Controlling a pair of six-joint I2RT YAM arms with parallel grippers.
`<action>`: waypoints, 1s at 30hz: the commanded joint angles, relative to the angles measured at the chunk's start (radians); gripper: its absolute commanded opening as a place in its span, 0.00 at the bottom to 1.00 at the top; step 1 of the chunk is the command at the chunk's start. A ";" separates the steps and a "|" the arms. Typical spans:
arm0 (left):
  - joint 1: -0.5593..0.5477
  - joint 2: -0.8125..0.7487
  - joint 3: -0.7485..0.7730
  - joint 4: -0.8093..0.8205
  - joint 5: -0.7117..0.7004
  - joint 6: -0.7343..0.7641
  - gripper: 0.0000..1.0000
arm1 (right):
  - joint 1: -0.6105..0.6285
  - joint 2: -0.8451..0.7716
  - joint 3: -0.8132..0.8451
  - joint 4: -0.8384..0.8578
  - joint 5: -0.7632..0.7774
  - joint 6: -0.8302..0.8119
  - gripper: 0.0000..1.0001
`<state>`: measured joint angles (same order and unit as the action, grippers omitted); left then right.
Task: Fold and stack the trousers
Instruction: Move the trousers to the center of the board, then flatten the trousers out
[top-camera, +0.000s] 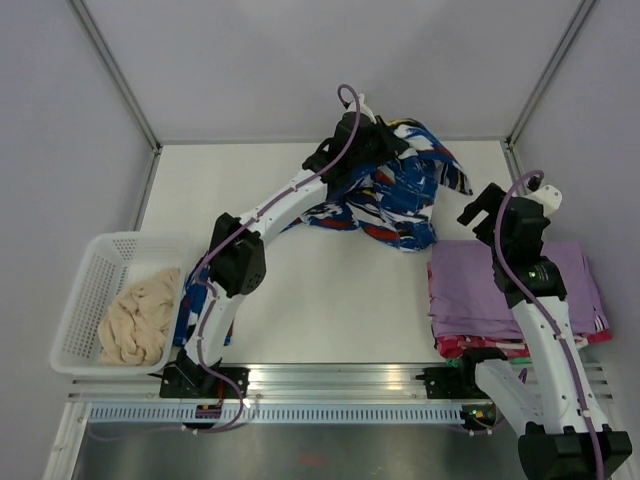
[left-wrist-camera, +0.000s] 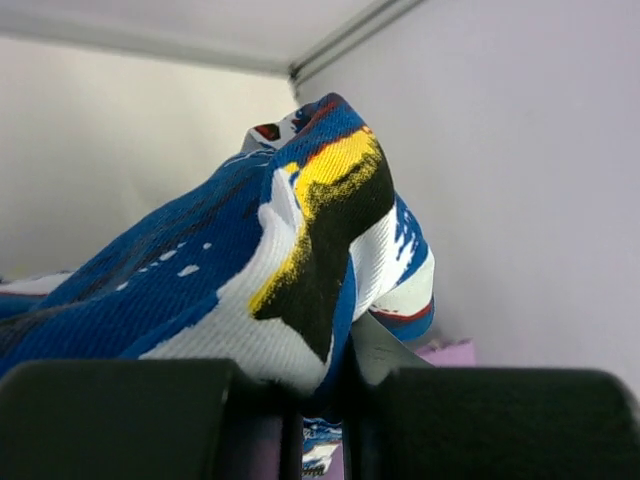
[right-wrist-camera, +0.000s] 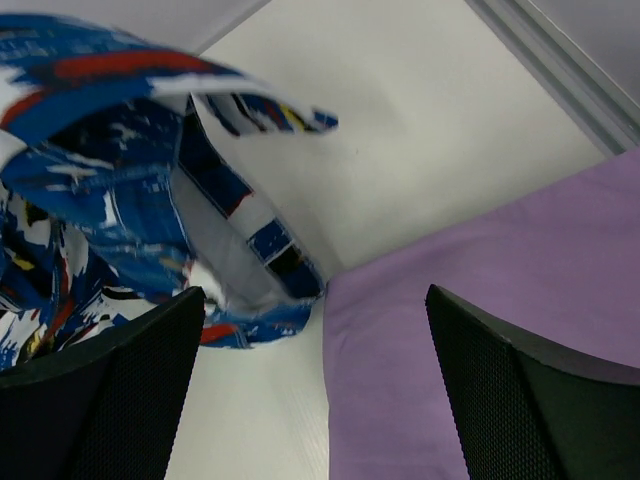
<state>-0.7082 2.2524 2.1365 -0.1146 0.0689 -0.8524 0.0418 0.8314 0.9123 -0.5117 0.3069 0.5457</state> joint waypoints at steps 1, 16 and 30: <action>0.001 0.071 0.127 0.248 -0.064 -0.068 0.07 | -0.002 0.029 0.000 0.062 -0.018 0.002 0.98; 0.047 -0.196 -0.042 -0.142 -0.362 0.346 1.00 | -0.002 0.086 -0.049 0.122 -0.063 -0.029 0.98; 0.055 -0.273 -0.283 -0.389 -0.362 0.624 1.00 | -0.198 0.541 0.170 0.451 -0.155 0.131 0.98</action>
<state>-0.6529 2.0521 1.9678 -0.3904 -0.2436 -0.2413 -0.0898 1.2694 0.9905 -0.2417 0.2199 0.5926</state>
